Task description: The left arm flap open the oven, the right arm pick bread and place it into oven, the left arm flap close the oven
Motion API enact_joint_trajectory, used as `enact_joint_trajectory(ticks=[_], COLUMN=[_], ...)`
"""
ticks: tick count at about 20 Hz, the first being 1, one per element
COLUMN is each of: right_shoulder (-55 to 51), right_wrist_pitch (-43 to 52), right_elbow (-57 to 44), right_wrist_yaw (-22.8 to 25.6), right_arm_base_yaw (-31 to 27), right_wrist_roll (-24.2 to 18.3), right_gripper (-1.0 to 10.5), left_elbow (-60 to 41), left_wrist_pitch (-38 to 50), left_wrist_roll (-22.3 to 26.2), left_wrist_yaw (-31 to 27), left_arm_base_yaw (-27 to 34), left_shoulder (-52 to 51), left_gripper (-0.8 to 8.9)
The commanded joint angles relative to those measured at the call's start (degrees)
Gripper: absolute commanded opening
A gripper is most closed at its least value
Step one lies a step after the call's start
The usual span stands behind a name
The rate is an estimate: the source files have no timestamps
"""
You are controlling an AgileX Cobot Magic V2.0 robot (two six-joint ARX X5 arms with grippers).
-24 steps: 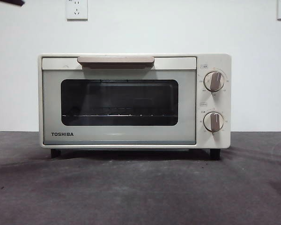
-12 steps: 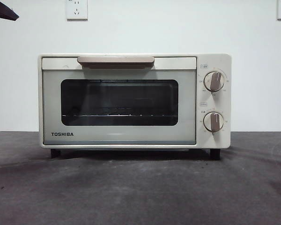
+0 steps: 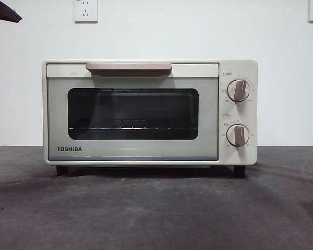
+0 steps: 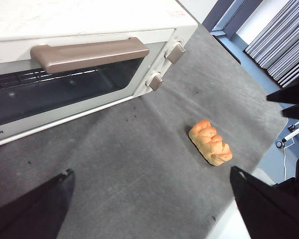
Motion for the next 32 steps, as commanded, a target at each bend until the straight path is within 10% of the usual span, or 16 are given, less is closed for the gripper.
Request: enact_joint_trajectory(ticks=[1, 10, 24, 28, 32], right_shoulder=[3.13, 14.73, 31.76, 36.37, 36.5], right_wrist_pitch=[-1.01, -0.57, 15.39, 15.67, 16.17], right_elbow=[0.98, -4.17, -9.33, -9.33, -9.25], right_wrist_yaw=[2.54, 11.21, 11.37, 11.08, 10.14], right_arm_base_yaw=[0.11, 1.92, 3.04, 3.04, 3.04], right_wrist_roll=[2.1, 5.16, 5.92, 5.4, 5.38], right_gripper=[5.4, 5.4, 5.3, 4.5, 0.9], left_elbow=[1.27, 1.27, 1.27, 1.27, 1.27], left_wrist_pitch=[0.66, 0.63, 0.59, 0.57, 0.55], left_wrist_roll=[0.72, 0.76, 0.74, 0.74, 0.74], left_wrist_yaw=[0.24, 0.22, 0.22, 0.22, 0.22], left_arm_base_yaw=[-0.22, -0.63, -0.7, -0.7, -0.7], left_shoulder=[0.26, 0.26, 0.26, 0.26, 0.26], left_gripper=[5.0, 5.0, 5.0, 5.0, 5.0])
